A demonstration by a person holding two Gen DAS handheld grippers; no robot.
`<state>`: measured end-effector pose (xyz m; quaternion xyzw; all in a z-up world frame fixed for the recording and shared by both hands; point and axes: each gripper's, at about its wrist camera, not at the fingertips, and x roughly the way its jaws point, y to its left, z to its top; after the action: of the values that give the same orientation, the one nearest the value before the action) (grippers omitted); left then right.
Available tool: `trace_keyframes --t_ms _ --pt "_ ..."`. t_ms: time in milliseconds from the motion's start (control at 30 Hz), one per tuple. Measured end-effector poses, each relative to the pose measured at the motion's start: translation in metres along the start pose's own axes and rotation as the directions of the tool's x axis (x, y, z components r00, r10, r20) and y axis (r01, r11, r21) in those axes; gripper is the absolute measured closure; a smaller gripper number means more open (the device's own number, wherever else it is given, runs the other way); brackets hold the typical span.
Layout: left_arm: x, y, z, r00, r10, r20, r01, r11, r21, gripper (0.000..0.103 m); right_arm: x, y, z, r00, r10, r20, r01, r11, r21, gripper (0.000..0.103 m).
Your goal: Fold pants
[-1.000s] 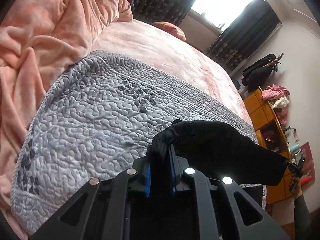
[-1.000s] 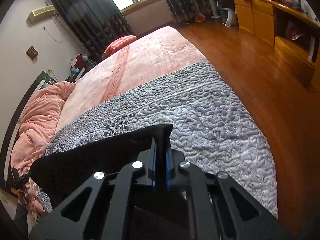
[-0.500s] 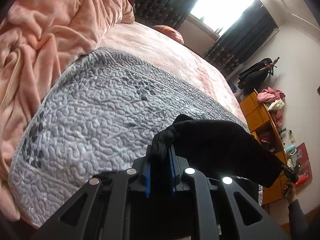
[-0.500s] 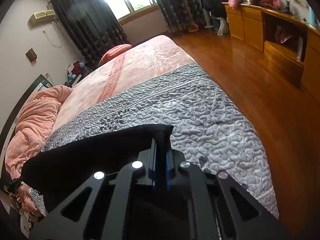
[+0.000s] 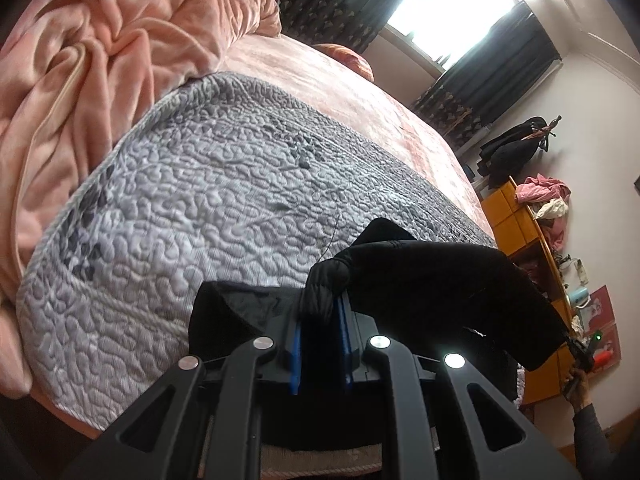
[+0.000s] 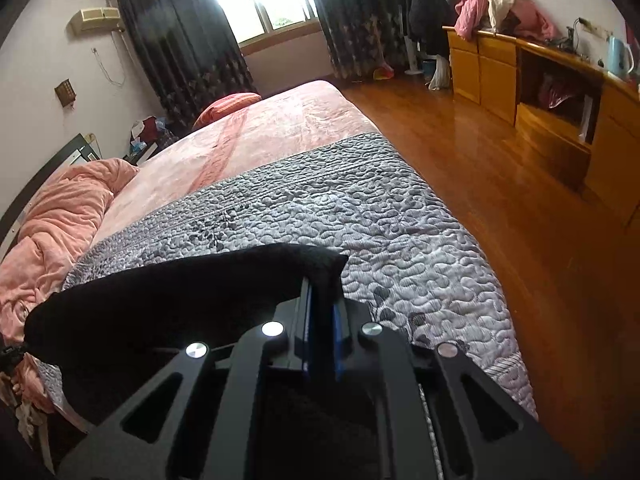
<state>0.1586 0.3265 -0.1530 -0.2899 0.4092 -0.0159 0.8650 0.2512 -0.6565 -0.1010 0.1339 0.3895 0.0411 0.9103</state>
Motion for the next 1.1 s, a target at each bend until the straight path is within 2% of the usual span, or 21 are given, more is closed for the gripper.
trace_keyframes --t_ms 600,700,800,967,1100 --pt "0.007 0.047 -0.069 0.999 0.005 -0.054 -0.008 0.998 -0.065 0.084 -0.023 -0.014 -0.057 0.997 -0.052 0.056 0.049 0.997 0.062 0.089" --pt "0.014 0.049 -0.081 0.997 0.005 -0.079 -0.010 0.998 -0.059 0.084 -0.028 -0.011 -0.068 0.997 -0.042 0.062 0.038 0.998 0.059 0.085" --pt "0.025 0.049 -0.095 0.993 0.036 -0.115 -0.040 0.999 -0.031 0.084 -0.030 -0.001 -0.078 0.997 -0.042 0.062 0.040 0.999 0.030 0.085" --pt "0.029 0.059 -0.104 0.993 0.027 -0.118 -0.034 0.998 -0.057 0.084 -0.033 0.005 -0.088 0.996 -0.056 0.075 0.055 0.998 0.008 0.085" --pt "0.034 0.062 -0.107 0.988 0.060 -0.140 -0.067 0.997 -0.047 0.082 -0.034 0.005 -0.094 0.995 -0.078 0.068 0.079 0.997 -0.011 0.084"
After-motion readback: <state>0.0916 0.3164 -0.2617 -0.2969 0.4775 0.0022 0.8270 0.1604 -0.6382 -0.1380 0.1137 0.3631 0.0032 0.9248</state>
